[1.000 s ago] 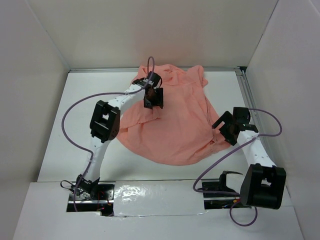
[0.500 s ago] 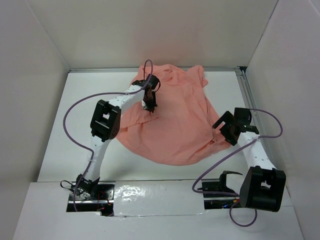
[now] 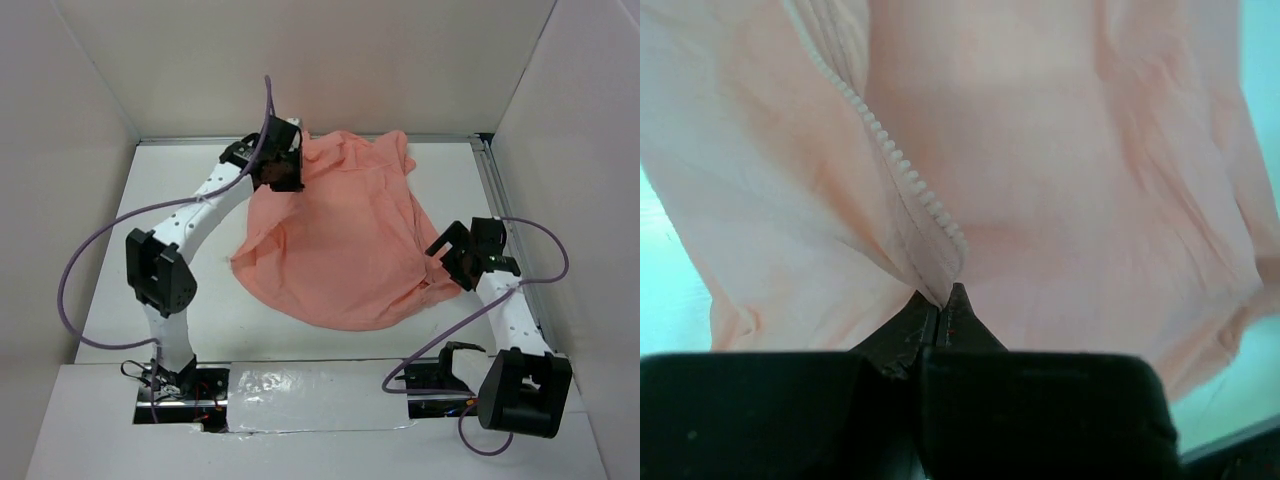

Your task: Zip up the jacket

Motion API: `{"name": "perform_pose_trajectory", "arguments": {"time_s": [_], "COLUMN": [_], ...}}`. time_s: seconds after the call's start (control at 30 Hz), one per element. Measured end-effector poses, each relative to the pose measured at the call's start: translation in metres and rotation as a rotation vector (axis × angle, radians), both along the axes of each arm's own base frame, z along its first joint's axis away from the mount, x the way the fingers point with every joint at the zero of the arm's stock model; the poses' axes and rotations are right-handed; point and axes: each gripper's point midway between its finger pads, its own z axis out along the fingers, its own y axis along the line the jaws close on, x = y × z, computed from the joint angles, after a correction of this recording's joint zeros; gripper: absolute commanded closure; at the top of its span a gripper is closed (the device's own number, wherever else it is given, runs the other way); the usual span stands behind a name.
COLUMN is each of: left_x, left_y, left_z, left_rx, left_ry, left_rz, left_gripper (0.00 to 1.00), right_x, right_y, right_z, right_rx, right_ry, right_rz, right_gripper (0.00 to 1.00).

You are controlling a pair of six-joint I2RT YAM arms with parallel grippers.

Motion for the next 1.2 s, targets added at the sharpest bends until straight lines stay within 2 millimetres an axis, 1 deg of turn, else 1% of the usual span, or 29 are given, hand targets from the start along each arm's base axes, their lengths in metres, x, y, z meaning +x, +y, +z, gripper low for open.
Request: {"name": "perform_pose_trajectory", "arguments": {"time_s": [0.03,0.07,0.13,0.17,0.2,0.23,0.27,0.3,0.33,0.37,0.4,0.43,0.47,0.5,0.53,0.57,0.6,0.67,0.73,0.87,0.93,0.97,1.07,1.13,1.2], "left_x": [-0.011,-0.025,-0.060,-0.086,-0.109,-0.136,-0.161,-0.186,-0.210,-0.226,-0.237,-0.245,-0.249,-0.250,-0.250,-0.248,-0.246,-0.238,-0.225,-0.202,-0.182,-0.173,-0.143,-0.127,-0.116], "left_y": [-0.008,-0.021,-0.055,-0.078,-0.096,-0.116,-0.131,-0.142,-0.151,-0.156,-0.159,-0.160,-0.158,-0.155,-0.151,-0.146,-0.142,-0.139,-0.135,-0.121,-0.108,-0.101,-0.074,-0.055,-0.039], "left_z": [0.008,0.013,0.015,0.009,0.002,-0.008,-0.021,-0.035,-0.051,-0.066,-0.079,-0.093,-0.107,-0.116,-0.124,-0.129,-0.131,-0.128,-0.122,-0.107,-0.107,-0.109,-0.123,-0.137,-0.153], "left_rx": [0.000,0.003,-0.007,-0.015,-0.022,-0.028,-0.032,-0.028,-0.024,-0.013,-0.003,0.007,0.019,0.028,0.037,0.042,0.042,0.026,0.003,-0.059,-0.095,-0.108,-0.138,-0.149,-0.151], "left_ry": [-0.018,-0.034,-0.040,-0.028,-0.007,0.025,0.059,0.107,0.167,0.217,0.261,0.305,0.348,0.380,0.409,0.427,0.442,0.438,0.412,0.369,0.362,0.362,0.381,0.404,0.435], "left_rz": [-0.030,-0.080,-0.191,-0.275,-0.345,-0.426,-0.496,-0.560,-0.610,-0.642,-0.661,-0.665,-0.664,-0.649,-0.631,-0.614,-0.594,-0.565,-0.539,-0.491,-0.444,-0.420,-0.332,-0.269,-0.220], "left_gripper": [1.00,1.00,1.00,1.00,1.00,1.00,1.00,1.00,0.94,0.85,0.72,0.50,0.39,0.29,0.11,0.01,0.01,0.01,0.01,0.01,0.01,0.01,0.01,0.01,0.01], "right_x": [0.000,-0.001,-0.002,-0.003,-0.003,-0.004,-0.005,-0.006,-0.007,-0.008,-0.009,-0.010,-0.012,-0.013,-0.014,-0.015,-0.015,-0.016,-0.017,-0.022,-0.023,-0.024,-0.024,-0.024,-0.022], "right_y": [0.000,0.000,0.001,0.001,0.001,0.001,0.000,-0.001,-0.002,-0.003,-0.003,-0.003,-0.004,-0.004,-0.005,-0.006,-0.008,-0.014,-0.020,-0.033,-0.037,-0.039,-0.044,-0.045,-0.047], "right_z": [0.002,0.004,0.011,0.015,0.019,0.022,0.026,0.028,0.029,0.030,0.030,0.030,0.029,0.028,0.028,0.027,0.026,0.023,0.017,-0.004,-0.014,-0.020,-0.038,-0.048,-0.057], "right_rx": [-0.001,0.000,0.010,0.014,0.019,0.023,0.025,0.027,0.027,0.029,0.030,0.031,0.030,0.030,0.028,0.026,0.021,0.014,0.014,0.014,0.012,0.011,0.009,0.011,0.015], "right_ry": [-0.006,-0.014,-0.036,-0.051,-0.067,-0.081,-0.093,-0.099,-0.102,-0.104,-0.102,-0.099,-0.094,-0.090,-0.086,-0.081,-0.076,-0.063,-0.039,0.044,0.087,0.111,0.186,0.224,0.257], "right_rz": [-0.001,0.000,0.002,0.001,-0.003,-0.006,-0.012,-0.016,-0.021,-0.024,-0.027,-0.028,-0.029,-0.031,-0.032,-0.037,-0.044,-0.066,-0.091,-0.147,-0.164,-0.171,-0.183,-0.187,-0.189], "right_gripper": [0.00,0.00,0.00,0.00,0.00,0.00,0.00,0.00,0.00,0.00,0.00,0.00,0.00,0.00,0.00,0.00,0.00,0.00,0.00,0.00,0.00,0.00,0.00,0.00,0.02]}}
